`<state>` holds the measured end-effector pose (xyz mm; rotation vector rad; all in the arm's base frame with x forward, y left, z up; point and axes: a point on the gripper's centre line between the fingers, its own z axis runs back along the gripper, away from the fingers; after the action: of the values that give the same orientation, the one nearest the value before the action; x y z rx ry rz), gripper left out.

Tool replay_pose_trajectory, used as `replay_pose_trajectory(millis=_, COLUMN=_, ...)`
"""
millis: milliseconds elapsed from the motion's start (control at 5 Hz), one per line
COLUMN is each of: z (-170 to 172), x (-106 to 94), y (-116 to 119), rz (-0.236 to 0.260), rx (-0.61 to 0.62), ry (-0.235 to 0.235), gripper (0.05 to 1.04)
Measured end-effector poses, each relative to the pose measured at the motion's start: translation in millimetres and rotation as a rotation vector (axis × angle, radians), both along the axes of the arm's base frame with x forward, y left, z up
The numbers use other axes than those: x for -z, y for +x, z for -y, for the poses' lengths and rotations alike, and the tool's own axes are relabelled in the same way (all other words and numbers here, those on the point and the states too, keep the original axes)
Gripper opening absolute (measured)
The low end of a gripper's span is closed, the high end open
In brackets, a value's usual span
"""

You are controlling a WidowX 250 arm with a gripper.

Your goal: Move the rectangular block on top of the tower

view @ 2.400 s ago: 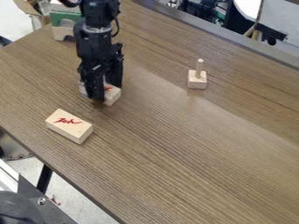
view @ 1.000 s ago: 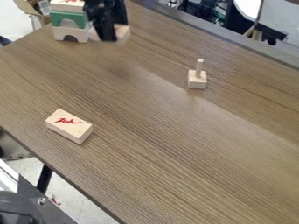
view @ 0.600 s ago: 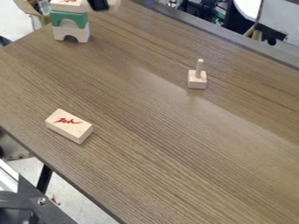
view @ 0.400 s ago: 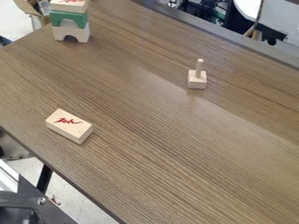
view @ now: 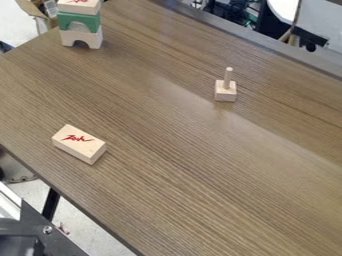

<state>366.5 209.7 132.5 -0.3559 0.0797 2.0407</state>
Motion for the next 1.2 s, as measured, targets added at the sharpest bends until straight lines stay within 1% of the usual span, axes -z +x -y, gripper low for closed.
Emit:
replay_pose_trajectory(millis=200, z=-10, x=4.2, y=5, rz=-0.007, rx=-0.020, ry=0.031, gripper=0.550)
replay_pose_trajectory(millis=600, z=-24, x=7.8, y=15, rz=-0.018, rx=-0.052, ry=0.068, gripper=0.551)
replay_pose_trajectory(millis=800, z=-27, x=11.1, y=15, rz=-0.033, rx=-0.064, ry=0.079, gripper=0.550)
replay_pose_trajectory(millis=1200, z=-34, x=7.8, y=12, rz=-0.046, rx=-0.062, ry=0.110, gripper=0.551)
